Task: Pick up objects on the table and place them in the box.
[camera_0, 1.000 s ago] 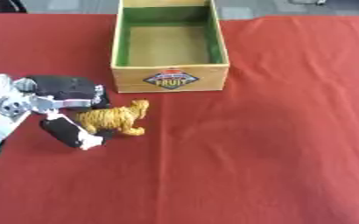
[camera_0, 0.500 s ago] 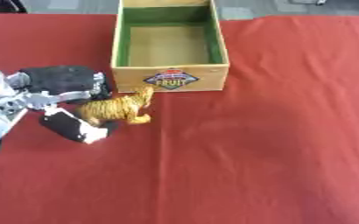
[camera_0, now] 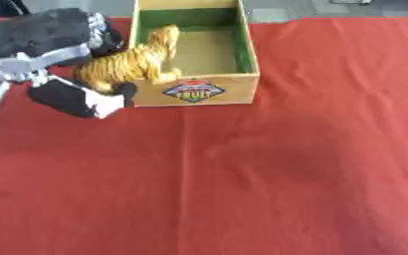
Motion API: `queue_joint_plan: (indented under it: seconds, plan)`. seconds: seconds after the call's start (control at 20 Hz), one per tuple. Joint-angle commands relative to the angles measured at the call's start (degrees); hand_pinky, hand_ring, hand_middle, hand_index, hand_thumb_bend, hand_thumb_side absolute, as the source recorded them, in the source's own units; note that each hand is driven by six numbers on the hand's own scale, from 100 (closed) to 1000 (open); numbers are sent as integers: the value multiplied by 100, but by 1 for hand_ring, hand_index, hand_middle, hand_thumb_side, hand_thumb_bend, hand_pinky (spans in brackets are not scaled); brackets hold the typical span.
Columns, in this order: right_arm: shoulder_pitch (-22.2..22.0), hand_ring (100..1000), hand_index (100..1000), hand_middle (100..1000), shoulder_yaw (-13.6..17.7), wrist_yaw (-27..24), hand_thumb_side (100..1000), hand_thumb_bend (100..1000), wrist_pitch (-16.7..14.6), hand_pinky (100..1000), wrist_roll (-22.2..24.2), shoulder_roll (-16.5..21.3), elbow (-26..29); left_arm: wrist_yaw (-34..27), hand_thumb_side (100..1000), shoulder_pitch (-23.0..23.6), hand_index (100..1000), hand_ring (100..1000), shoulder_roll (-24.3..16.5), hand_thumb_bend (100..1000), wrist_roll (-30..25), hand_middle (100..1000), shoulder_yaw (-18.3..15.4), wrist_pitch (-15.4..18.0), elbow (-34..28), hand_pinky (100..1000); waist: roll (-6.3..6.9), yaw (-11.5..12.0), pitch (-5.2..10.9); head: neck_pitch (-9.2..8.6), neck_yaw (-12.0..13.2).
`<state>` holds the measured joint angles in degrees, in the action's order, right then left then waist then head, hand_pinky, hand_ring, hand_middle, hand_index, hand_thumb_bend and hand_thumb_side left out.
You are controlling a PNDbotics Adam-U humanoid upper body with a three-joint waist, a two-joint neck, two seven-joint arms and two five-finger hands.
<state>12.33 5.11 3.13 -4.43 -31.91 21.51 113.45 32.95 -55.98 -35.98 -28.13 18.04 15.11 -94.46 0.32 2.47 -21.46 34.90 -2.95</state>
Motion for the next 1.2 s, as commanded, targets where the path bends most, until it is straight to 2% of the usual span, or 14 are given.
queue_joint_plan:
  seconds: [0.05,0.45,0.8,0.95,1.2]
  plan:
    - [54,493,708,499,41,-25,694,100,-26,821,5,138,114,128,532,-307,278,373,51,100,182,285,-200,-79,172,400,14,-31,139,-76,68]
    - [116,493,708,499,18,-29,692,100,-81,821,35,160,114,929,525,-891,280,375,521,100,857,289,-422,-142,1256,396,64,-174,95,-190,257]
    - [168,491,708,498,-23,-28,694,100,-140,822,81,157,114,2114,499,-1400,317,401,982,100,1768,311,-556,-133,2462,412,92,-294,2,-274,386]
    - [202,491,708,497,-44,-36,694,100,-148,822,103,147,114,2529,458,-1570,324,409,1181,100,2144,318,-656,-157,2994,420,113,-374,-44,-300,447]
    - [242,490,708,496,-75,-61,697,100,-127,823,140,122,114,3351,427,-1818,329,422,1386,100,2467,323,-821,-227,3771,439,150,-514,-125,-370,600]
